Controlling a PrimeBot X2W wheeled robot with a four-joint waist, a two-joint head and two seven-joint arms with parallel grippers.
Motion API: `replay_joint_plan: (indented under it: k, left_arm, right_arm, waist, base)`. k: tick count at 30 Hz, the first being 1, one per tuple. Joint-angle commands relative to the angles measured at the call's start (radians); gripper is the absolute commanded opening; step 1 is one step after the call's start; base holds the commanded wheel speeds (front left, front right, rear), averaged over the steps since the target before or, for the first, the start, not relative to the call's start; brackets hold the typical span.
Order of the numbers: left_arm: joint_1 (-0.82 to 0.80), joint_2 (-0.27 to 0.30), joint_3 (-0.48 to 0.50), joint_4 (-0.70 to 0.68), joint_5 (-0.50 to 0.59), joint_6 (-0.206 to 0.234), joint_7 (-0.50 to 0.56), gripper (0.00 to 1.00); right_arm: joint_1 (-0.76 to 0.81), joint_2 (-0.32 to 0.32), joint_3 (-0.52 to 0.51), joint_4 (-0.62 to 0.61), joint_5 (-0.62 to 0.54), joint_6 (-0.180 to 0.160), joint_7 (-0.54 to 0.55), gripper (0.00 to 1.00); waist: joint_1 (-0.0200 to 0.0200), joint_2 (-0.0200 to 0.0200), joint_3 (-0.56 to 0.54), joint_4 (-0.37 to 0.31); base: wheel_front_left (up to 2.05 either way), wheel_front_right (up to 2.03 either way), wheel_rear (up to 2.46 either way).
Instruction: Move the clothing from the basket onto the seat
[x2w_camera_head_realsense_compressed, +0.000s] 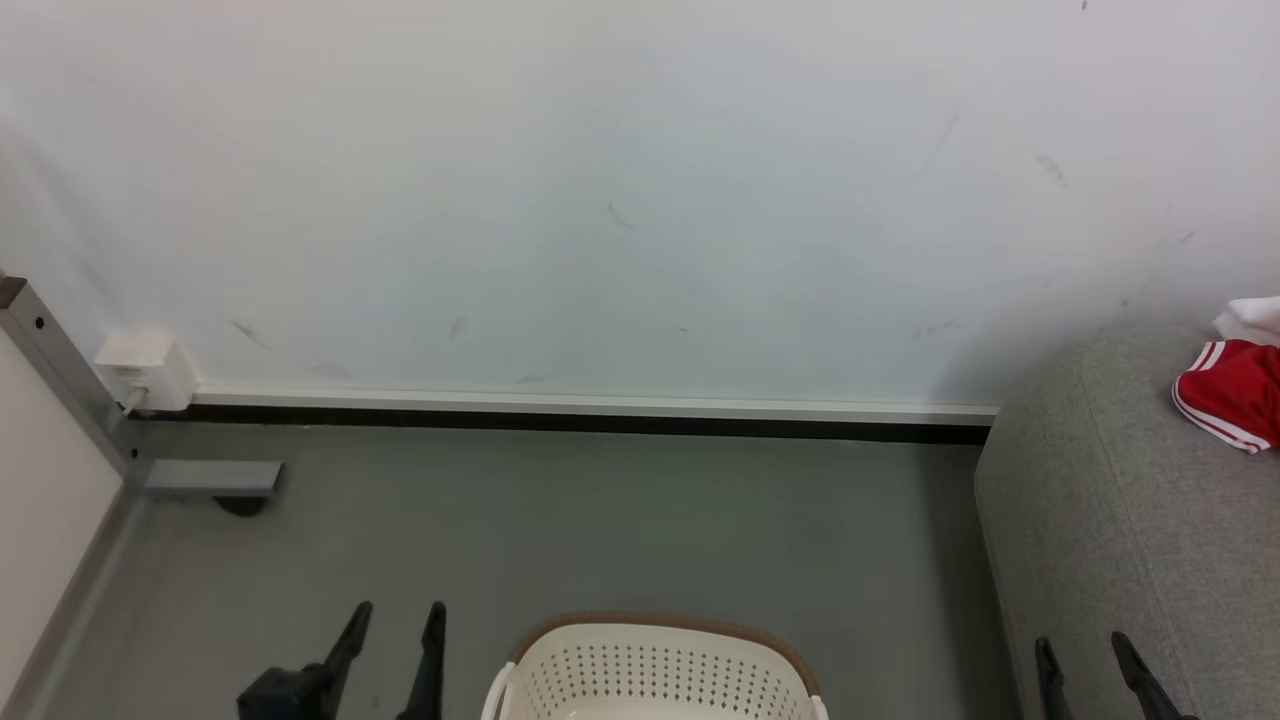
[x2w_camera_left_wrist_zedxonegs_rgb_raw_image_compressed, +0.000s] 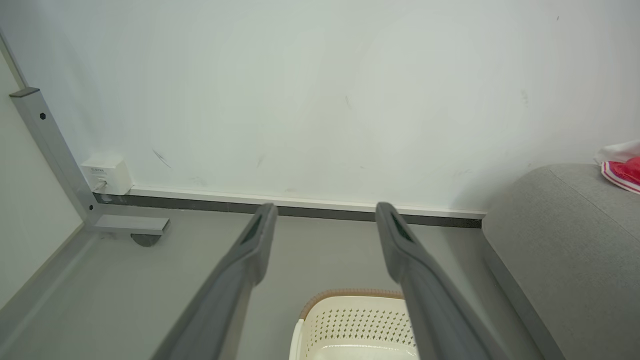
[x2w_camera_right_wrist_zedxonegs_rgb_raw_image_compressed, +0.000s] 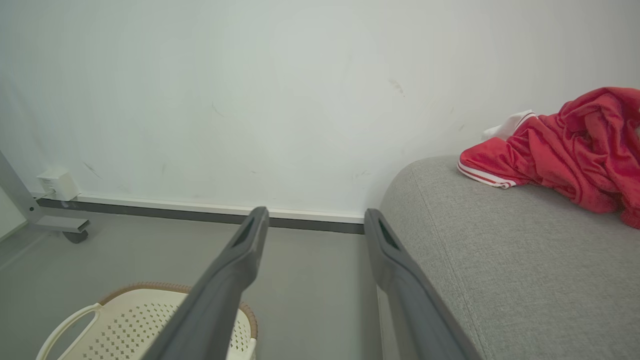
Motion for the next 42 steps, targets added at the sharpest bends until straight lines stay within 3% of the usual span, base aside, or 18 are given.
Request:
replay_joint_plan:
  k: [1, 2, 3, 6, 25, 42]
  left_arm:
    - [-0.007, -0.002, -0.002, 0.001, 0.011, -0.004, 0.0, 1.0]
    - [-0.006, -0.001, -0.01, 0.005, 0.014, -0.008, 0.0, 1.0]
    - [0.0, 0.0, -0.01, 0.004, 0.004, -0.007, 0.0, 0.0]
    - [0.012, -0.005, -0.012, 0.029, -0.004, -0.008, 0.005, 0.0]
    - [-0.01, -0.008, 0.034, -0.008, -0.365, -0.016, 0.098, 0.0]
    - [-0.024, -0.01, 0.065, -0.036, -0.626, -0.02, 0.164, 0.0]
  right_arm:
    - [-0.003, -0.002, 0.001, 0.002, 0.016, -0.003, -0.003, 1.0]
    - [-0.002, -0.002, 0.001, 0.003, 0.016, -0.003, -0.003, 1.0]
    - [0.0, 0.0, 0.0, 0.005, 0.002, 0.0, 0.0, 0.0]
    - [0.003, 0.005, -0.002, 0.027, 0.01, 0.0, 0.009, 0.0]
    - [-0.045, 0.002, -0.024, 0.01, 0.373, 0.0, 0.1, 0.0]
    - [-0.08, 0.0, -0.039, -0.001, 0.635, -0.001, 0.166, 0.0]
  waist:
    - [-0.0001, 0.0, -0.001, 0.0]
    - [-0.0001, 0.0, -0.002, 0.001]
    - [0.0, 0.0, -0.002, 0.0]
    - [0.0, 0.0, -0.001, 0.0]
    - [-0.0001, 0.0, 0.002, -0.008]
    - [-0.0001, 0.0, 0.005, -0.015]
  base:
    - [0.0, 0.0, 0.0]
    - [0.0, 0.0, 0.0]
    - [0.0, 0.0, 0.0]
    - [0.0, 0.0, 0.0]
    - [0.0, 0.0, 0.0]
    - [0.0, 0.0, 0.0]
